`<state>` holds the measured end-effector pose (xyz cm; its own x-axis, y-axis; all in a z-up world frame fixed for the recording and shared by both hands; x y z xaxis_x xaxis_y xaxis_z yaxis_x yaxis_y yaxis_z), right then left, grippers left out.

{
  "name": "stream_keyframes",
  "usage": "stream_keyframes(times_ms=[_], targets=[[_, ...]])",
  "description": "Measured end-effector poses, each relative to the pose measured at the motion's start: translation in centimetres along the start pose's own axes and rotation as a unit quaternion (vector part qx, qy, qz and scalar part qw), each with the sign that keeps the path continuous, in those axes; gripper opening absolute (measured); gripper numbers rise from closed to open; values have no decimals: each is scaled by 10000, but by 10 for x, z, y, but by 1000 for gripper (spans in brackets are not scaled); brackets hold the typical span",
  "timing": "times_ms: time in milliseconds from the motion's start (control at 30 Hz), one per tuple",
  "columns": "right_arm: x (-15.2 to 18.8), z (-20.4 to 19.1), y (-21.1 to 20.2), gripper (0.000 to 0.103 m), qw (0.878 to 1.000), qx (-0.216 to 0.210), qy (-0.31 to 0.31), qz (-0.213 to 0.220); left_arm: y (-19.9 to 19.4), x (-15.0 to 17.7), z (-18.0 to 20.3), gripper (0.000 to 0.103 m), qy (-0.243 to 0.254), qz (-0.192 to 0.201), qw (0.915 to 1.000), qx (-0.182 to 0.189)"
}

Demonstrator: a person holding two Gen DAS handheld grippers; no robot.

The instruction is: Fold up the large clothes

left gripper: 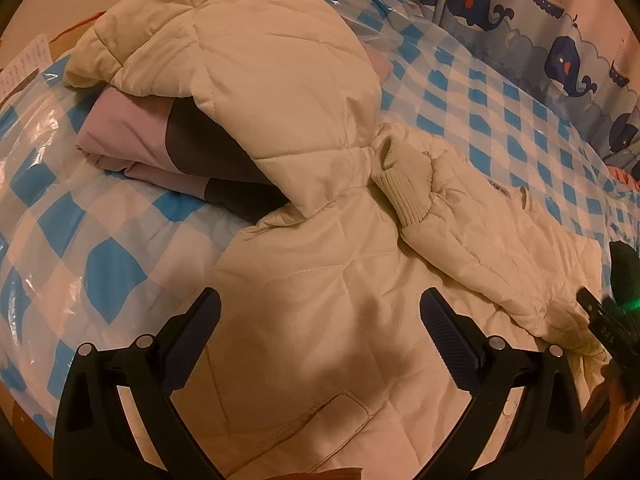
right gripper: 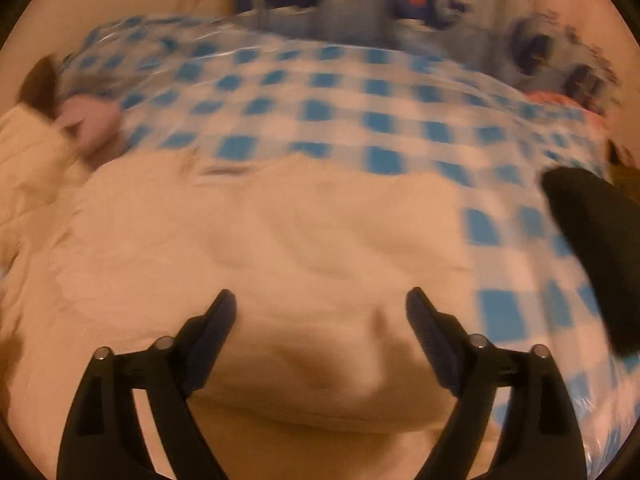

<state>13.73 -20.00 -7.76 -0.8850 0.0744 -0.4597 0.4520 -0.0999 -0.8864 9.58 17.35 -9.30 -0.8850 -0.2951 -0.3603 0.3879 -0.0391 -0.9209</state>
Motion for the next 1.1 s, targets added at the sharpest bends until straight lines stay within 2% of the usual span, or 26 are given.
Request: stream_keyframes(times_ms=[33,67,100,167,300,400,433,467,500,533,633,700,800,833,900,933,967,1000,1033,1100], targets=[[7,15,18,88,9995,41,192,-255,0,0,0,96,-13,3,10000,7],[19,21,47,88,9961,-113,255,-840,0,0,-1,96,-31,-4,10000,14],[24,22,58,88,9940,-283,259,-1021,1,0,-1,96,-36,-21,10000,10],[12,22,41,88,9973,-305,183,-643,4,1,-1,96,-19,-72,10000,-10],[-41,18,7,88,9990,-356,208,197,4,2,3,96,32,-90,10000,30],[-80,18,24,88,9991,-287,248,183,5,2,5,96,128,-68,9999,-20],[-91,19,43,88,9994,-196,279,35,5,2,7,96,146,-63,9999,-16],[-94,21,69,89,9989,-160,305,-305,5,3,8,96,157,-57,9999,-16],[-88,20,106,91,9954,-126,257,-910,5,3,8,96,170,-51,9998,-29],[-81,19,125,91,9929,-125,191,-1164,6,3,9,96,182,-49,9998,-46],[-82,20,114,92,9939,-100,270,-1064,6,4,10,96,198,-76,9998,-12],[-93,3,75,92,9984,-308,180,-435,4,4,11,96,150,-43,9998,118],[-103,-52,34,92,9966,-763,-305,111,2,5,17,96,244,-18,9995,196],[-103,-71,29,92,9952,-853,-460,139,3,6,20,96,305,-27,9993,208],[-98,-116,34,92,9902,-1145,-797,-89,4,7,24,96,378,-76,9989,251],[-91,-135,49,92,9885,-1111,-966,-343,5,7,24,96,398,-109,9987,296],[-78,-149,64,94,9856,-1036,-1153,-669,5,7,25,96,394,-116,9987,309],[-60,-165,89,96,9790,-851,-1429,-1176,4,6,24,96,385,-111,9987,309],[-54,-169,96,96,9793,-689,-1527,-1134,2,5,23,96,386,-83,9988,301],[-53,-161,81,96,9804,-871,-1317,-1175,-1,3,20,96,368,-19,9989,277]])
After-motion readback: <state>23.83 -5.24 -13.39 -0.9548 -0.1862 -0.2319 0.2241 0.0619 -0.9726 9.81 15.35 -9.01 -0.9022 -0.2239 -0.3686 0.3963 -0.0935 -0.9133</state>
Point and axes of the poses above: each gripper's, at about its wrist camera, not at the fingertips, and y roughly the way its jaws point, z to its right, x to its underside, the point moved 8 cm from there along y, roughly the way its jaws point, and after that the axes turned 13 degrees about -z, right-handed, at the moved point
